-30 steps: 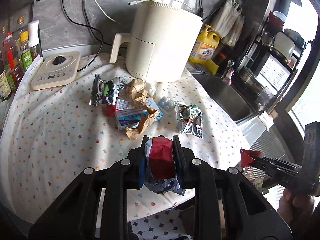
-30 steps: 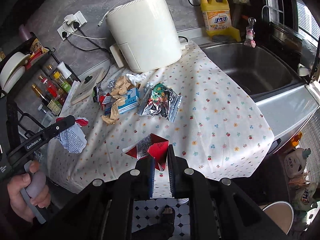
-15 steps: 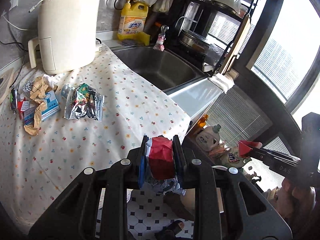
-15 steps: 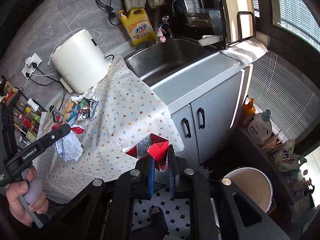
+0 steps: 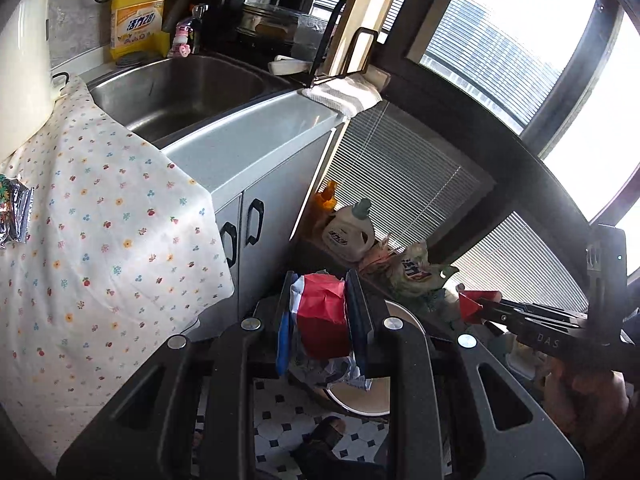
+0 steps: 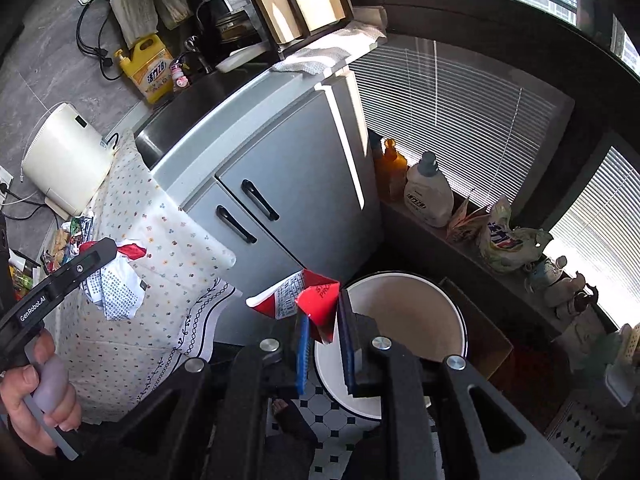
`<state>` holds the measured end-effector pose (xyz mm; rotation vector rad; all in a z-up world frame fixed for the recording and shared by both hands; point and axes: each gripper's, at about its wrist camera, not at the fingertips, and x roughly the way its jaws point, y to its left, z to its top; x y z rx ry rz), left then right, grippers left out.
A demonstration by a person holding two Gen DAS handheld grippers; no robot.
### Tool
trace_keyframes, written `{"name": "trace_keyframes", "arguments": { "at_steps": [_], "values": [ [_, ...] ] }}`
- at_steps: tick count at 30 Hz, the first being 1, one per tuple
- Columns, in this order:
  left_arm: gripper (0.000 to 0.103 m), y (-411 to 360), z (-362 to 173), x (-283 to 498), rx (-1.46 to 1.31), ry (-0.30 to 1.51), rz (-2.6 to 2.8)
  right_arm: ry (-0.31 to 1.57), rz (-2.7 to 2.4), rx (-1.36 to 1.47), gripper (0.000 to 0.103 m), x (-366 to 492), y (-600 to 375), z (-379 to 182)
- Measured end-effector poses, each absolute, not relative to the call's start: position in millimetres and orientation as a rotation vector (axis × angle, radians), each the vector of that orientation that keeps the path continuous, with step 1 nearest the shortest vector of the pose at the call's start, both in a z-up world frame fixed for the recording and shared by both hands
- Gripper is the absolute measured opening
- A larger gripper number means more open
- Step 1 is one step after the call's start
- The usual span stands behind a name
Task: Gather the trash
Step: 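Carry the paper with the left tool over the white bin and release, then return the left tool to the counter above the foil snack bag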
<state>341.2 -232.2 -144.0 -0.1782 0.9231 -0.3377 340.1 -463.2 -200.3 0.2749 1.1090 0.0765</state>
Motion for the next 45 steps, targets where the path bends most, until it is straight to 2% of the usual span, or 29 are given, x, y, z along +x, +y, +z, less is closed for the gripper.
{"name": "trace_keyframes", "arguments": {
  "at_steps": [2, 3, 17, 19, 21, 22, 28, 31, 36, 41, 45],
  "values": [
    [0.024, -248, -150, 342, -0.174, 0.935, -0.36, 1.117, 0.06, 0.29, 0.048, 336, -475, -205],
    [0.024, -255, -153, 342, -0.174, 0.94, -0.369, 1.118, 0.056, 0.291, 0.051, 334, -479, -206],
    [0.028, -345, -197, 338, -0.175, 1.038, -0.557, 1.126, -0.065, 0.309, 0.055, 302, -545, -215],
    [0.038, -355, -197, 336, -0.178, 1.042, -0.59, 1.122, -0.079, 0.328, 0.055, 298, -552, -214],
    [0.061, -360, -197, 336, -0.19, 1.047, -0.613, 1.113, -0.092, 0.333, 0.055, 294, -557, -212],
    [0.064, -361, -196, 335, -0.191, 1.042, -0.615, 1.109, -0.096, 0.335, 0.055, 293, -559, -211],
    [0.073, -347, -188, 334, -0.191, 1.025, -0.591, 1.097, -0.106, 0.342, 0.058, 291, -557, -208],
    [0.077, -330, -183, 334, -0.194, 1.017, -0.553, 1.09, -0.094, 0.333, 0.064, 293, -545, -205],
    [0.087, -294, -172, 333, -0.203, 1.002, -0.472, 1.073, -0.089, 0.302, 0.083, 302, -520, -199],
    [0.097, -246, -155, 329, -0.193, 0.96, -0.368, 1.059, -0.06, 0.298, 0.092, 316, -489, -193],
    [0.097, -198, -144, 324, -0.216, 0.94, -0.279, 1.043, -0.012, 0.291, 0.095, 330, -455, -184]
  ]
}}
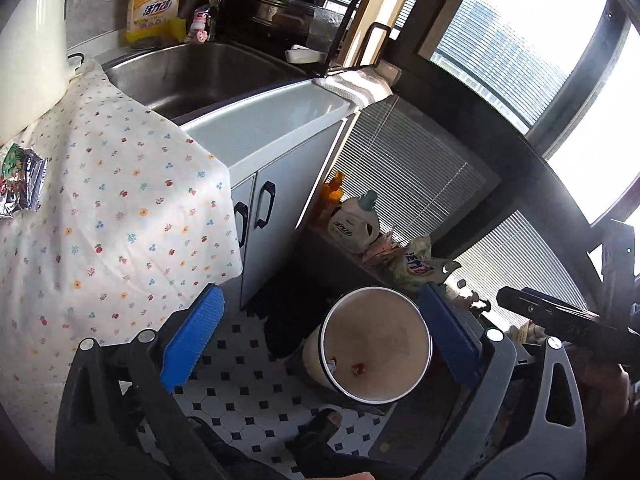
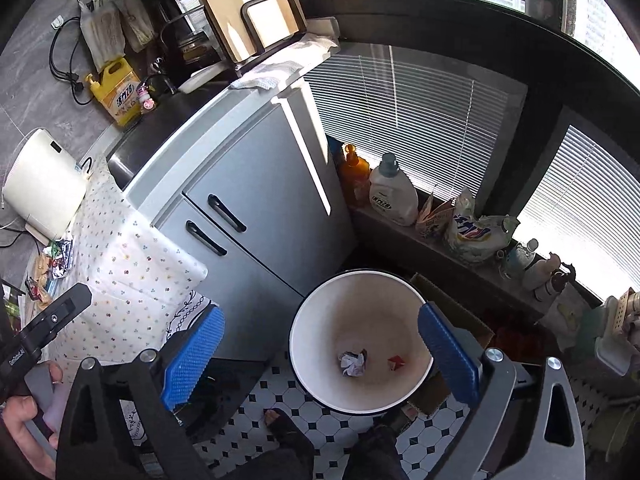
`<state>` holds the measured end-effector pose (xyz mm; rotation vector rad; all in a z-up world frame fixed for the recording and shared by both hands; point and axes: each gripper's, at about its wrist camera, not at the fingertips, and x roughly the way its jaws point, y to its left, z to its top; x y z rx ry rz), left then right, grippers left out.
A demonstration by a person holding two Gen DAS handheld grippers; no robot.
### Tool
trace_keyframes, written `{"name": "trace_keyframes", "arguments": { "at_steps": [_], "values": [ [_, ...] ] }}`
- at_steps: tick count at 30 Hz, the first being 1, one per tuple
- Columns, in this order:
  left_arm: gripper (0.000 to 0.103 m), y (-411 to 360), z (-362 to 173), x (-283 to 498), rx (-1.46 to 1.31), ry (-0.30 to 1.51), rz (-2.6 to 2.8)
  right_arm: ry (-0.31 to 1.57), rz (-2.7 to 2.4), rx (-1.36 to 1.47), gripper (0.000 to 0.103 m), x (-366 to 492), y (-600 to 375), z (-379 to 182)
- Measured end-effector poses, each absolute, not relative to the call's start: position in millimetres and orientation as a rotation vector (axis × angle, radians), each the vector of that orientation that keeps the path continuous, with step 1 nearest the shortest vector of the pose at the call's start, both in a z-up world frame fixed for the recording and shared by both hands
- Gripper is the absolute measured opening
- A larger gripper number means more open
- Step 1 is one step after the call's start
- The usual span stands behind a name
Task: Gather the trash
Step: 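Return the left tool to the counter above the foil snack bag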
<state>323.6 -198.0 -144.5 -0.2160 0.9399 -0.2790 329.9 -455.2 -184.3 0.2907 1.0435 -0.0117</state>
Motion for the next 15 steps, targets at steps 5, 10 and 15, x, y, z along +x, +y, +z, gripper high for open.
{"name": "trace_keyframes", "arguments": {
  "at_steps": [5, 10, 15],
  "values": [
    [0.097, -137, -136, 311, -0.254, 0.915, -0.175, 1.029, 0.058, 0.267, 0.095, 348, -406, -174],
    [0.097, -84, -132, 296, -0.293, 0.887, -0.089, 1.018, 0.128, 0.237, 0.095, 361, -358, -166],
    [0.097, -41, -125, 282, -0.32, 0.847, -0.016, 1.01, 0.191, 0.203, 0.095, 372, -314, -159]
  ]
}}
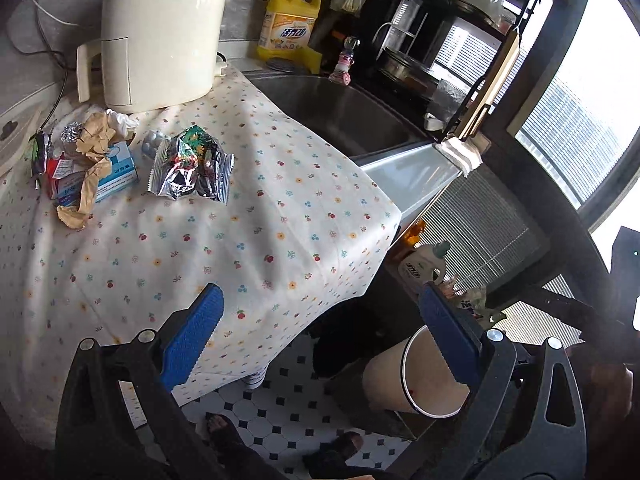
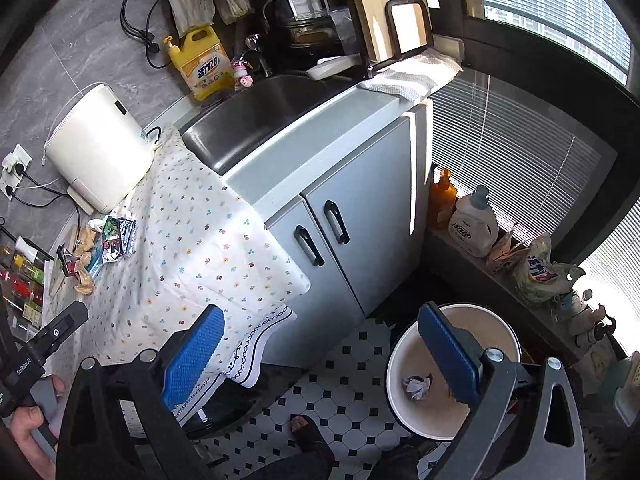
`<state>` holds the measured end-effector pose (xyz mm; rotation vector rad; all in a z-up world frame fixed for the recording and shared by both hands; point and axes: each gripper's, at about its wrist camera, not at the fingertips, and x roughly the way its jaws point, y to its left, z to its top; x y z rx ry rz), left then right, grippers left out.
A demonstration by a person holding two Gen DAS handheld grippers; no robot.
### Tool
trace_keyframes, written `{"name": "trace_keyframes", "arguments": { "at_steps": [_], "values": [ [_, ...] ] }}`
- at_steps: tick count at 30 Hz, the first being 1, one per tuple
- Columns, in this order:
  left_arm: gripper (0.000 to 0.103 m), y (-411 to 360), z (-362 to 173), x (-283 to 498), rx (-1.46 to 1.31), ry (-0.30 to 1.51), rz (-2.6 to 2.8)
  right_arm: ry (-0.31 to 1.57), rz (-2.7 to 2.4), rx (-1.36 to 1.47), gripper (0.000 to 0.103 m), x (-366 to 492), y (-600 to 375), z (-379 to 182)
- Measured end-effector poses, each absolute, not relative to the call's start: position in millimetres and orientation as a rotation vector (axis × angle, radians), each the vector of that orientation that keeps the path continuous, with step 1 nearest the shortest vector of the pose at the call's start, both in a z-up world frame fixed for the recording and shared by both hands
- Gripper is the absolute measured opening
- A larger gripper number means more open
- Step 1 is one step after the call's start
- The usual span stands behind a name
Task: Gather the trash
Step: 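Return the left tool to the counter above the foil snack bag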
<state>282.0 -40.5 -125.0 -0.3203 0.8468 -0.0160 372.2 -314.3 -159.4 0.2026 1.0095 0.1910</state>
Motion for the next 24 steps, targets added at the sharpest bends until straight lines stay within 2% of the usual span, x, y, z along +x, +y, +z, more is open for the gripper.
{"name": "trace_keyframes", "arguments": {
  "at_steps": [15, 24],
  "values": [
    [0.095, 109, -113, 248, -0.393, 0.736, 0.19, 0.996, 0.353, 0.122, 0.095, 393, -176, -152],
    [0.092, 185, -117, 264, -0.404, 0.718, 0.217, 0.981, 0.374, 0.125, 0.093, 404, -93, -157]
  ]
}}
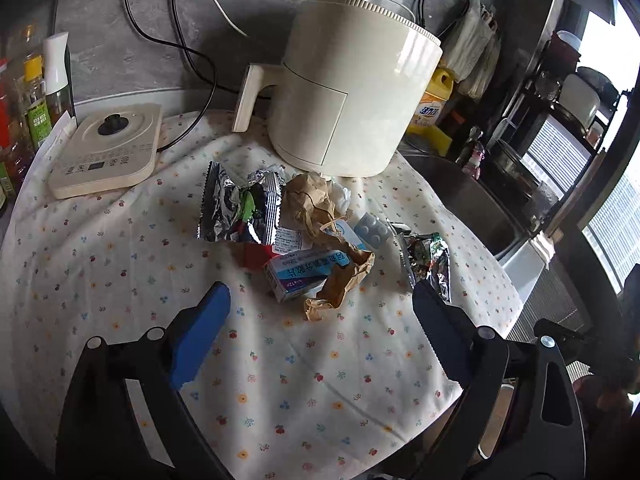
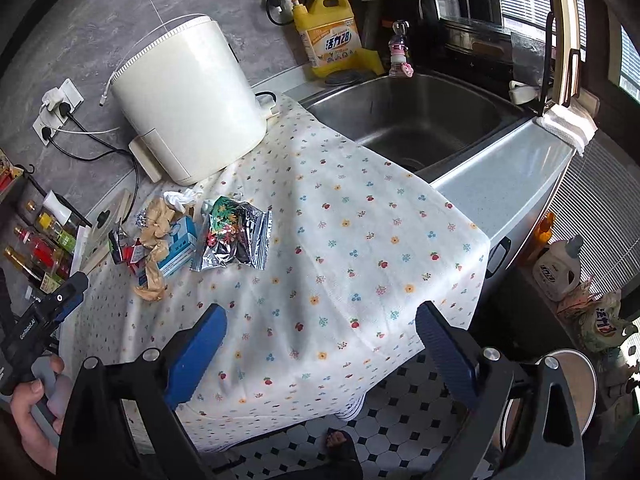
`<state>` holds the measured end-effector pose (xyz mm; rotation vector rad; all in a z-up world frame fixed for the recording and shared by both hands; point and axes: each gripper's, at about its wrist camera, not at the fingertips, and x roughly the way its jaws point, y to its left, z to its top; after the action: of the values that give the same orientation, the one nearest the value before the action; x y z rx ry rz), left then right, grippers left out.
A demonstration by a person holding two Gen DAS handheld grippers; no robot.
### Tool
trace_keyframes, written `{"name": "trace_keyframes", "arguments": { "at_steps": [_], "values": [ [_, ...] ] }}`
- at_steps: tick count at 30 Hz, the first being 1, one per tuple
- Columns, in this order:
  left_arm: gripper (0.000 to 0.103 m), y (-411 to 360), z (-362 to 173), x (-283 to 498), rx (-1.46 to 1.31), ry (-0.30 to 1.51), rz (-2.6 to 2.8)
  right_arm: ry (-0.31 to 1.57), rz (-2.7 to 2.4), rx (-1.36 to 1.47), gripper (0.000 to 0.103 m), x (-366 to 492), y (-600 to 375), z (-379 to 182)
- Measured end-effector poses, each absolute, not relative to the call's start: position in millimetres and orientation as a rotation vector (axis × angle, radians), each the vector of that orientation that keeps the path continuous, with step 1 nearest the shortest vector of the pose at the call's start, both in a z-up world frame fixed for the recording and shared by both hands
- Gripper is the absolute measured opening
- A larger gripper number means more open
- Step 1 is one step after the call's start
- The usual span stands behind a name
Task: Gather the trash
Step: 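Return the left tool to the counter above the foil snack bag, then grasp the foil snack bag with the left tool and lift it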
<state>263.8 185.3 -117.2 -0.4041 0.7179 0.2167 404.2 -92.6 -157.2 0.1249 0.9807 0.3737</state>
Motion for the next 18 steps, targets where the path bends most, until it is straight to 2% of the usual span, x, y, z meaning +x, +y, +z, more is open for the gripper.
{"name": "trace_keyframes", "arguments": {
  "at_steps": [15, 16, 18],
  "values": [
    [0.091, 250, -143, 342, -0.391, 0.772, 0.27, 0.997, 0.258, 0.117, 0.093, 414, -63, -160],
    [0.091, 251, -145, 343, -0.39, 0.777, 0.273, 0.998, 0.258, 0.112, 0.093, 416, -59, -160],
    [0.08, 255, -149, 345, -0.392, 0.787, 0.279, 1.0, 0.262, 0.103, 0.093, 420, -52, -160]
  ]
}}
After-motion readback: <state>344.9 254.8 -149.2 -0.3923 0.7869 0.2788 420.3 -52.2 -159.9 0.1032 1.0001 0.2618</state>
